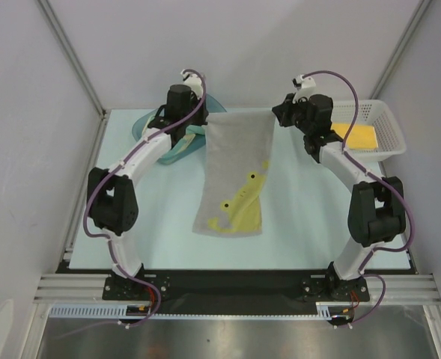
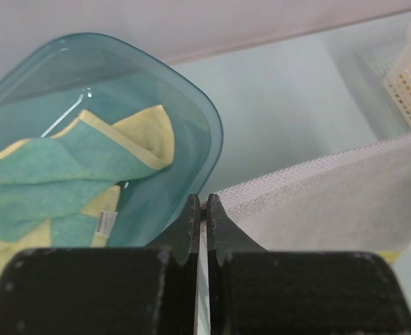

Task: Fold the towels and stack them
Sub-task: Flatten out the crumpled towel

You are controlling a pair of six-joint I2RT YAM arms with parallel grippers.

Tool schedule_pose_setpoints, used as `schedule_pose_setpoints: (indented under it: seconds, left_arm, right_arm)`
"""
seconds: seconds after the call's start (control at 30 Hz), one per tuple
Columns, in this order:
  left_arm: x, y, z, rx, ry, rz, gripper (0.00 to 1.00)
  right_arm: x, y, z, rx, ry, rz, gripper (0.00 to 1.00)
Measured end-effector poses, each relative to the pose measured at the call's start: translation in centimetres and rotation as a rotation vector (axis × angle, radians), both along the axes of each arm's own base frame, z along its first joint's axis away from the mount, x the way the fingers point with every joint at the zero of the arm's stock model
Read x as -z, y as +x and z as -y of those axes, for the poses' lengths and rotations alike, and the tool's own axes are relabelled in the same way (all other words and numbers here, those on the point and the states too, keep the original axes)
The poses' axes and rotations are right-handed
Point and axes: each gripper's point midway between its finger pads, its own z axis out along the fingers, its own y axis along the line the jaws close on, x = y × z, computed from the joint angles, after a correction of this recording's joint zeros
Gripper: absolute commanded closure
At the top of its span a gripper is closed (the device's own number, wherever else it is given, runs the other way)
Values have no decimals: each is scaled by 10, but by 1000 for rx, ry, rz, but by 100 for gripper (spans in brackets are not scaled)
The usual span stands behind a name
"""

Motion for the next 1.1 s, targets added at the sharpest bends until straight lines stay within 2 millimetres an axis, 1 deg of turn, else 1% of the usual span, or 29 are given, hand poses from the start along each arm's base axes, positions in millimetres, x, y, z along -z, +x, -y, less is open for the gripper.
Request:
schedule_pose_setpoints:
  seconds: [0.1, 0.17, 0.23, 0.3, 0.37, 0.4, 0.43, 0.47, 0.53, 0.6, 0.63, 0.67, 0.73, 0.8, 0.83, 0.87, 0.9, 0.93, 0.97, 1.03, 1.1]
  left_arm:
    - [-6, 0, -10, -35, 26, 32, 100]
    - [-10, -6, -15, -43, 36, 42, 100]
    - [-20, -14, -18, -40, 37, 59, 100]
    - [-32, -26, -18, -17, 28, 73, 100]
    - [-49, -40, -17, 11, 12, 91, 100]
    - [-60, -52, -16, 36, -1, 103, 100]
    - [-72, -65, -14, 61, -15, 118, 100]
    - [-84, -80, -14, 85, -28, 135, 100]
    - [-113, -116, -11, 139, -60, 187, 100]
    - [-144, -160, -8, 184, -95, 261, 100]
    - [-159, -184, -5, 214, -118, 304, 100]
    - [-170, -204, -5, 236, -137, 335, 100]
    - [-195, -255, -2, 315, -201, 414, 100]
    - [-210, -296, -1, 392, -266, 461, 100]
    - [-218, -312, 0, 425, -298, 479, 100]
    - [-223, -324, 1, 449, -321, 486, 100]
    - [-225, -330, 3, 465, -335, 485, 100]
    - [-225, -335, 7, 484, -347, 476, 99]
    - [-222, -337, 9, 480, -351, 456, 100]
    - [-215, -341, 18, 494, -349, 407, 100]
    - [-214, -339, 23, 483, -339, 360, 100]
  right_arm:
    - [-7, 0, -4, -24, 4, 31, 100]
    - [-9, -1, -6, -32, 7, 38, 100]
    - [-9, -4, -6, -36, 10, 38, 100]
    - [-9, -15, -5, -35, 12, 25, 100]
    - [-16, -30, -2, -30, 13, 17, 100]
    - [-23, -41, 0, -30, 16, 15, 100]
    - [-34, -53, 2, -30, 21, 24, 100]
    - [-50, -67, 4, -30, 26, 44, 100]
    - [-79, -97, 8, -36, 41, 81, 100]
    - [-117, -141, 12, -49, 65, 164, 100]
    - [-136, -169, 14, -65, 79, 210, 100]
    - [-148, -189, 15, -76, 91, 243, 100]
    - [-172, -233, 20, -101, 118, 316, 100]
    - [-188, -272, 24, -131, 149, 367, 100]
    - [-193, -288, 25, -151, 164, 385, 100]
    - [-196, -302, 26, -166, 177, 394, 100]
    - [-198, -312, 28, -175, 188, 399, 100]
    - [-200, -318, 30, -176, 195, 400, 100]
    - [-202, -323, 32, -175, 201, 395, 100]
    - [-207, -329, 34, -171, 207, 384, 100]
    - [-215, -330, 37, -157, 211, 383, 100]
